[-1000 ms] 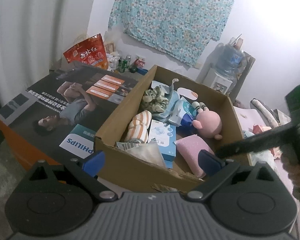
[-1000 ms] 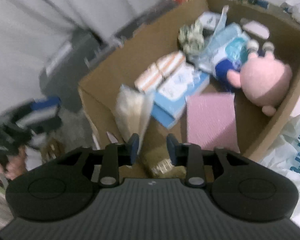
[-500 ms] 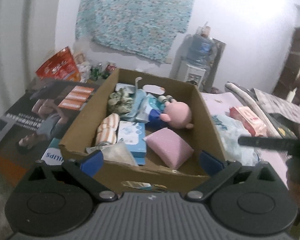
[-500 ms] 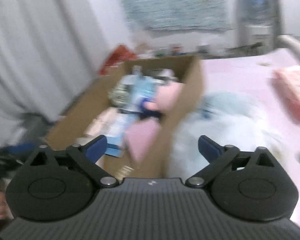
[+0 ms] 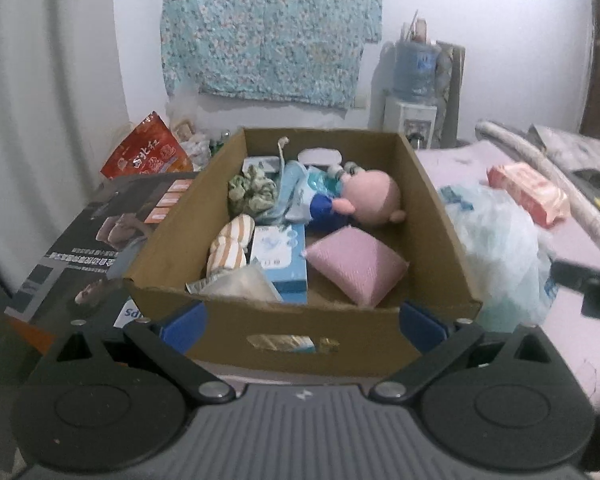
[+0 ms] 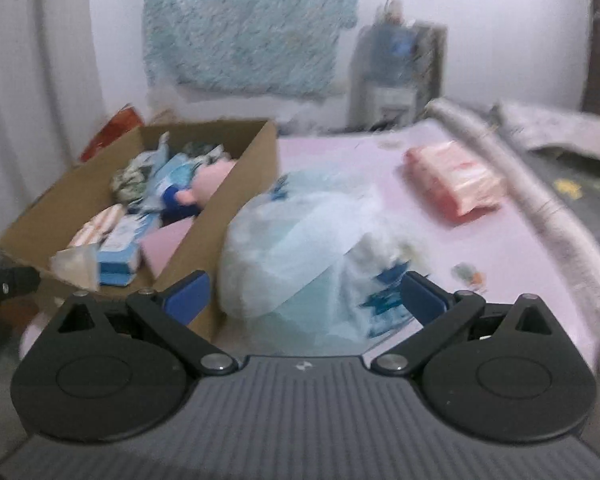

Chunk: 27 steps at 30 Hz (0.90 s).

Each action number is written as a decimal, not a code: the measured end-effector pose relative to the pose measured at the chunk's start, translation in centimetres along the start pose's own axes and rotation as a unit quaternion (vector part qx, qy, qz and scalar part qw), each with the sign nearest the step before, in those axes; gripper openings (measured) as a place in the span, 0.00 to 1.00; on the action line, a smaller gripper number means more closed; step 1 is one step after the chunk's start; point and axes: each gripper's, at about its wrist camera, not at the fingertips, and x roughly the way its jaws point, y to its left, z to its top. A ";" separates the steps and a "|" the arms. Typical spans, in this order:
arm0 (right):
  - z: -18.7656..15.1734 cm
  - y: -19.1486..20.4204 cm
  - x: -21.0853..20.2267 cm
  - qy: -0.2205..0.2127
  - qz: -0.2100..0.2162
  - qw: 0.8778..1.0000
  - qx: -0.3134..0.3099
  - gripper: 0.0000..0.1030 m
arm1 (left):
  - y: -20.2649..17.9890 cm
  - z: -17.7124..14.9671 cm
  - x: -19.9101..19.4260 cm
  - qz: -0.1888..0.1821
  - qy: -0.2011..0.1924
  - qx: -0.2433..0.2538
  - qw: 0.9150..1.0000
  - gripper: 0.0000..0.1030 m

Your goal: Organize soft objects

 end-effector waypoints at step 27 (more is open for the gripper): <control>-1.5 -0.7 -1.3 0.061 0.023 0.993 0.099 0.99 | -0.1 -0.7 0.5 0.006 0.041 0.018 0.999 1.00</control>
